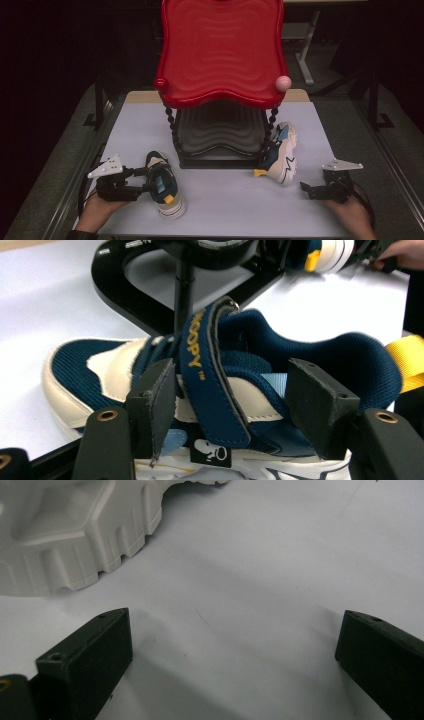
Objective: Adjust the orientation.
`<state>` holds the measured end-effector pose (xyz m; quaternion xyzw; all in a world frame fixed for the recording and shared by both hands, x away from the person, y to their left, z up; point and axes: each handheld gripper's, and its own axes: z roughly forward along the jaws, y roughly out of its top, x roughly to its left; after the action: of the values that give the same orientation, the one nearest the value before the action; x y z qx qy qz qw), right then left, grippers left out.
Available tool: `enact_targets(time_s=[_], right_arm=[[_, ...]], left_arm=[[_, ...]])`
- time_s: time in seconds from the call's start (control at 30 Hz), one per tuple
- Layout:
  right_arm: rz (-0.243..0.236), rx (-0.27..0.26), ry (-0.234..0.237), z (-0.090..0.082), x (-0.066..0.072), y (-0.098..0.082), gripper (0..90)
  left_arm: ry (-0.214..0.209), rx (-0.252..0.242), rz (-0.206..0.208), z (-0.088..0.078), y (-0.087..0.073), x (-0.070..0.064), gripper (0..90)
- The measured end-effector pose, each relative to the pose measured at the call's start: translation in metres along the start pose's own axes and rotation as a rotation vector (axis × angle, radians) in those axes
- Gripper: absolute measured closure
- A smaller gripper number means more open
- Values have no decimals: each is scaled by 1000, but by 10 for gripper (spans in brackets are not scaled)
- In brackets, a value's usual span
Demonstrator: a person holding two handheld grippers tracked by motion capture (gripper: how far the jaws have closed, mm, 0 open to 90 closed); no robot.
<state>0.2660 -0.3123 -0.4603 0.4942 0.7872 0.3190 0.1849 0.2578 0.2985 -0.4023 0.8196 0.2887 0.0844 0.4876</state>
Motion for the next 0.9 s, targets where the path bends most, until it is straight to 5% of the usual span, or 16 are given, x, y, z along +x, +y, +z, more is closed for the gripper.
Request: enact_targets(time_s=[0.2,0.63,0.9], right_arm=[[0,0,0,0,0,0,13],[1,0,0,0,0,0,13],[1,0,0,0,0,0,13]], left_arm=[[36,12,31,-3,3,3,367],[152,8,1,-25,-3,30,379],[45,-32,13,-15,8,36,403]])
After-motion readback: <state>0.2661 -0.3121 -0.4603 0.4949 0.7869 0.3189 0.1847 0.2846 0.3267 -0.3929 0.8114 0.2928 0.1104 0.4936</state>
